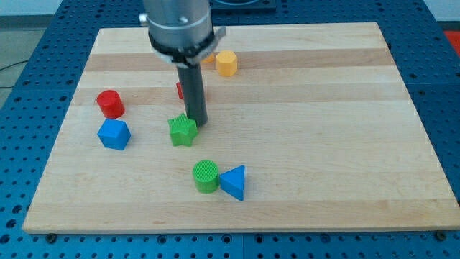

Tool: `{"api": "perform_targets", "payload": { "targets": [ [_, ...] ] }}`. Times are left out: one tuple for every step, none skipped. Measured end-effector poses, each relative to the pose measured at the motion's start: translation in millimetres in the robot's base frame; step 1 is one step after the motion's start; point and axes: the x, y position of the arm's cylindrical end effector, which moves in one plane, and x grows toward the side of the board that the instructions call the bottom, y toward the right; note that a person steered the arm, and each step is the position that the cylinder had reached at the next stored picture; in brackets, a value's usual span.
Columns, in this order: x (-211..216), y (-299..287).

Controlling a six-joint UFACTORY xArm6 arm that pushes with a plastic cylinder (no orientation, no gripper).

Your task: Move the blue cube to the left of the green star

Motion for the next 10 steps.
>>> {"api": "perform_targets", "payload": {
  "targets": [
    [16.8,-7.5],
    [-29.3,-22.9],
    [-4.4,-59.9],
    [37.0,-43.9],
    [52.8,-14.3],
    [28.9,-63.3],
    [-17.2,-127.0],
    [-13.8,-191.3],
    [26.3,-196.0],
    [15.0,-177.4]
  ]
}}
